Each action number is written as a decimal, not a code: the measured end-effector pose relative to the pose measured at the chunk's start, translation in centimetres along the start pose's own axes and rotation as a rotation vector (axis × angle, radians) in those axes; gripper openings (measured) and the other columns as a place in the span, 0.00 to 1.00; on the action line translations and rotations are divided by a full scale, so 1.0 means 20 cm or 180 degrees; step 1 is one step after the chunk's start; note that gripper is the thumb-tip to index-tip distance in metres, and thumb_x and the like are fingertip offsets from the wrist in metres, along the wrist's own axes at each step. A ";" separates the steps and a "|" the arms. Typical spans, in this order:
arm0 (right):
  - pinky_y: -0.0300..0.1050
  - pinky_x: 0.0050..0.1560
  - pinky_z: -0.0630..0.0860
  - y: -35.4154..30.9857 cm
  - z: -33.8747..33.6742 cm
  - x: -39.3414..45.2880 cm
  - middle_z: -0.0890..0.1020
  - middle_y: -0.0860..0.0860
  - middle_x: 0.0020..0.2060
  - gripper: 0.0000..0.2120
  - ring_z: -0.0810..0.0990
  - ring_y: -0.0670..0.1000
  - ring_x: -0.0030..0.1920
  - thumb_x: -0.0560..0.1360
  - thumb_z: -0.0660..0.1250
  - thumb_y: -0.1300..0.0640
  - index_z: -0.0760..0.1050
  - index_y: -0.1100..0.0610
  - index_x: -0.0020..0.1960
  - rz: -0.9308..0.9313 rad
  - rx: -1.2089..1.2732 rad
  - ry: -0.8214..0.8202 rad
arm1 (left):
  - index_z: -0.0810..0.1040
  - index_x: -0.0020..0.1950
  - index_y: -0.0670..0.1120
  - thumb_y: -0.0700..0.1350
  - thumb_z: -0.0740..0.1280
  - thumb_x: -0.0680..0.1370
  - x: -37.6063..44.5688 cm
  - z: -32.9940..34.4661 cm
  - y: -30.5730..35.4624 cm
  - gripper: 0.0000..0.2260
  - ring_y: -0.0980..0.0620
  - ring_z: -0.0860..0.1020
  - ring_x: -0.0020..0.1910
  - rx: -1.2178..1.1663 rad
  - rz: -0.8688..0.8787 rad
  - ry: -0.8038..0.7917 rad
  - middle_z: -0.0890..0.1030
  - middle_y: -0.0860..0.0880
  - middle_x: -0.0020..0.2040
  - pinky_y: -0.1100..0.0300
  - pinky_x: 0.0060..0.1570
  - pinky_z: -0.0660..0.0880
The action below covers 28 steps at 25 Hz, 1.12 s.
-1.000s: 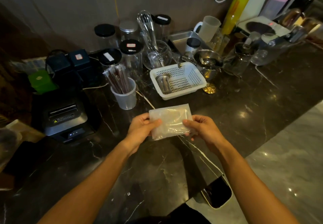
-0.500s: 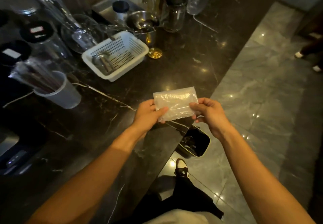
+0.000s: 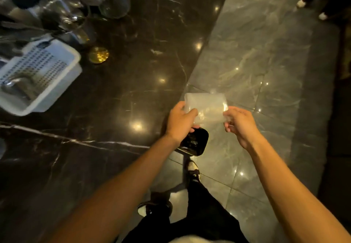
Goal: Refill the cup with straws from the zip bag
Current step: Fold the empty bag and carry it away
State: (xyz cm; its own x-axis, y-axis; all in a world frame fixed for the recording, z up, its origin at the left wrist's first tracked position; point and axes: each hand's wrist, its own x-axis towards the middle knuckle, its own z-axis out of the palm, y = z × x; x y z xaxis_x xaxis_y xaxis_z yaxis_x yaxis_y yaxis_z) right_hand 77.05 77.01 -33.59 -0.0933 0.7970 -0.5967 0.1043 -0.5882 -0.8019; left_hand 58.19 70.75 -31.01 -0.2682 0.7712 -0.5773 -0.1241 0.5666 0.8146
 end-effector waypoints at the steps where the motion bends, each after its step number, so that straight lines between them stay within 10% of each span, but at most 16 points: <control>1: 0.40 0.25 0.70 0.04 -0.08 0.06 0.77 0.53 0.31 0.09 0.72 0.48 0.25 0.77 0.64 0.66 0.83 0.62 0.50 0.0096 0.0029 0.0075 | 0.74 0.62 0.45 0.40 0.65 0.80 0.08 0.10 -0.04 0.10 0.42 0.85 0.42 0.0047 -0.0106 -0.0006 0.84 0.43 0.53 0.59 0.33 0.76; 8: 0.39 0.29 0.80 0.61 -0.32 0.54 0.80 0.56 0.37 0.05 0.77 0.50 0.30 0.79 0.65 0.68 0.79 0.62 0.49 0.1020 0.0039 0.0403 | 0.79 0.62 0.41 0.39 0.66 0.80 0.57 0.45 -0.64 0.10 0.46 0.81 0.40 0.0391 -0.1010 0.0215 0.81 0.46 0.40 0.58 0.37 0.77; 19: 0.43 0.31 0.80 1.52 -0.12 1.17 0.80 0.59 0.47 0.08 0.80 0.51 0.36 0.80 0.68 0.67 0.73 0.56 0.54 0.1561 -0.0522 0.0297 | 0.72 0.73 0.44 0.46 0.67 0.83 1.12 0.40 -1.45 0.20 0.40 0.78 0.66 0.0917 -0.1446 0.0586 0.77 0.42 0.70 0.47 0.66 0.77; 28: 0.49 0.42 0.85 1.65 -0.07 1.26 0.82 0.60 0.54 0.09 0.85 0.57 0.46 0.82 0.69 0.61 0.74 0.58 0.61 0.1518 -0.0587 0.0398 | 0.66 0.79 0.45 0.46 0.67 0.82 1.20 0.39 -1.62 0.25 0.38 0.73 0.72 0.0987 -0.1444 0.0479 0.72 0.40 0.75 0.43 0.71 0.73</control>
State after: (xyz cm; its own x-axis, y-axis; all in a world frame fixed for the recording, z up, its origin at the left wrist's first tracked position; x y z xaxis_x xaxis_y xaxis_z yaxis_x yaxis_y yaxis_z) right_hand 79.59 77.92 -75.14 0.1248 0.4635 -0.8773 0.2800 -0.8647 -0.4170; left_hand 63.23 73.15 -71.59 -0.3894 0.3937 -0.8327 0.0215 0.9077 0.4191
